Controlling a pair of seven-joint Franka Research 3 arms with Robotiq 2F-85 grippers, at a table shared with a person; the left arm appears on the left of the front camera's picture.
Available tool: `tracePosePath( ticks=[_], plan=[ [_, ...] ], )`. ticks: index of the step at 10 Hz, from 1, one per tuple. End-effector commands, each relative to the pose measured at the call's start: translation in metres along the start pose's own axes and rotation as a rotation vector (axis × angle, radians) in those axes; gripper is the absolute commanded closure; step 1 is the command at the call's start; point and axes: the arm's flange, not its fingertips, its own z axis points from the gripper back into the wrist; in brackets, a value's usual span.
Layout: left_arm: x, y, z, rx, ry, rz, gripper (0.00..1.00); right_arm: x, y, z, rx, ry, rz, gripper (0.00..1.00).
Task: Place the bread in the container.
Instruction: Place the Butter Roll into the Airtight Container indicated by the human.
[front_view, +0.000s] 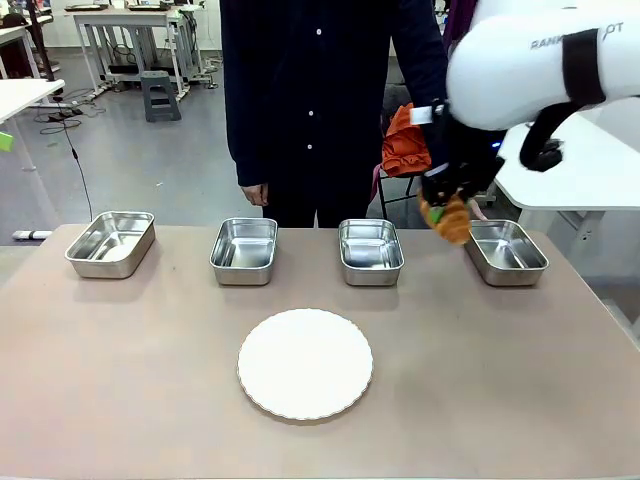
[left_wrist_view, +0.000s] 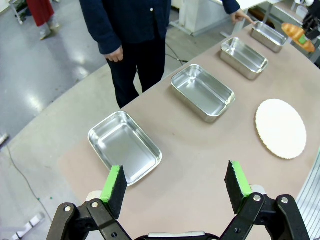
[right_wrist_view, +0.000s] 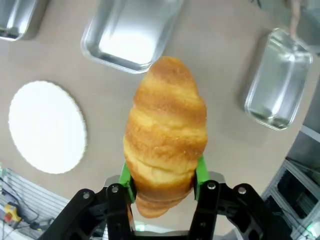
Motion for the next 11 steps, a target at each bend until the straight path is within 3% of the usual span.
tracePosePath(
  ticks=[1, 4, 7, 9, 11],
  plan=[
    [0.000, -0.001, 0.000, 0.001, -0.001, -0.003, 0.00, 0.016, -0.063, -0.004, -0.003, 0.003, 0.090, 0.50],
    [0.000, -0.001, 0.000, 0.001, -0.001, -0.003, 0.00, 0.029, -0.133, -0.035, 0.028, 0.044, 0.235, 0.50],
    [0.000, -0.001, 0.000, 0.001, -0.001, -0.003, 0.00, 0.034, -0.165, -0.070, 0.030, 0.022, 0.286, 0.50],
    [0.000, -0.001, 0.000, 0.001, -0.001, -0.003, 0.00, 0.033, -0.172, -0.084, 0.041, 0.069, 0.228, 0.50],
    [0.000, -0.001, 0.000, 0.001, -0.001, -0.003, 0.00, 0.030, -0.161, -0.079, 0.017, 0.060, 0.265, 0.50]
  ],
)
